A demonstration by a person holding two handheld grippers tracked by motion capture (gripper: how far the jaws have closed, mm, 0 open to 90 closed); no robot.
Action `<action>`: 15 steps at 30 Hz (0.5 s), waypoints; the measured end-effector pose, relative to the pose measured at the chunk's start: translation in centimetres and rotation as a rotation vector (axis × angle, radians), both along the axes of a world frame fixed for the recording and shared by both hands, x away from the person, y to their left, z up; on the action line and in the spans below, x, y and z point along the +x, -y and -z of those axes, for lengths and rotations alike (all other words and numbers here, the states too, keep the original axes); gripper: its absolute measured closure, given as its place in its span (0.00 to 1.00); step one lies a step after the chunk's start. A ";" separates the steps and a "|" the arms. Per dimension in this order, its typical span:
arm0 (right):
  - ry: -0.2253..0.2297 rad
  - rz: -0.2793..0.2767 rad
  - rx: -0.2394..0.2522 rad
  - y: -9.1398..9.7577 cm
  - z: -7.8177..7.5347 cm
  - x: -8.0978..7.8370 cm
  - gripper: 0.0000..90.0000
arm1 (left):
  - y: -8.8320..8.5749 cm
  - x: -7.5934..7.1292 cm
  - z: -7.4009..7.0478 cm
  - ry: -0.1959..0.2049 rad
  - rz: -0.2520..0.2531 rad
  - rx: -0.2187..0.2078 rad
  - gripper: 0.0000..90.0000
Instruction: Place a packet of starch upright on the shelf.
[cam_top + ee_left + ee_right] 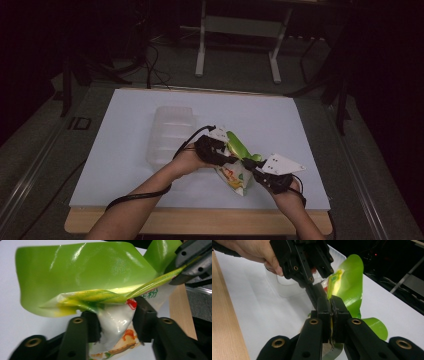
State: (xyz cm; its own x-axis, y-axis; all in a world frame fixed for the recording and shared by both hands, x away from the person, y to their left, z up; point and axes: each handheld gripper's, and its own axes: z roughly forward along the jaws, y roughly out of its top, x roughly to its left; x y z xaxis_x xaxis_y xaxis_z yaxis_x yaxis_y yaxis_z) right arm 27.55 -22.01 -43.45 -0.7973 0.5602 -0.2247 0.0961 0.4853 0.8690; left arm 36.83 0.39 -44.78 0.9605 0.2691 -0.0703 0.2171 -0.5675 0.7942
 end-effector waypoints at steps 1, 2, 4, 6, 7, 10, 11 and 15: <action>0.000 0.006 0.001 0.1 0.0 0.0 0.97 | -0.1 0.0 0.0 -0.008 0.003 -0.005 0.74; -0.007 0.011 0.007 0.2 0.0 0.1 0.97 | -0.1 0.0 0.0 -0.013 0.002 -0.009 0.76; -0.013 0.020 0.018 0.4 0.0 0.2 0.97 | -0.2 0.0 -0.1 -0.021 0.005 -0.013 0.80; -0.029 0.031 0.036 0.6 0.0 0.4 0.96 | -0.1 -0.1 -0.2 -0.028 0.002 -0.015 0.85; -0.029 0.036 0.038 0.7 -0.1 0.4 0.95 | -0.1 -0.1 -0.3 -0.026 -0.001 -0.012 0.88; -0.048 0.035 0.060 1.0 -0.3 0.6 0.91 | -0.1 -0.2 -0.3 -0.025 -0.006 -0.022 0.89; -0.044 0.038 0.063 1.1 -0.3 0.5 0.90 | -0.1 -0.2 -0.4 -0.027 -0.008 -0.024 0.90; -0.044 0.038 0.085 1.2 -0.6 0.5 0.84 | -0.1 -0.5 -0.6 -0.032 -0.029 -0.045 0.91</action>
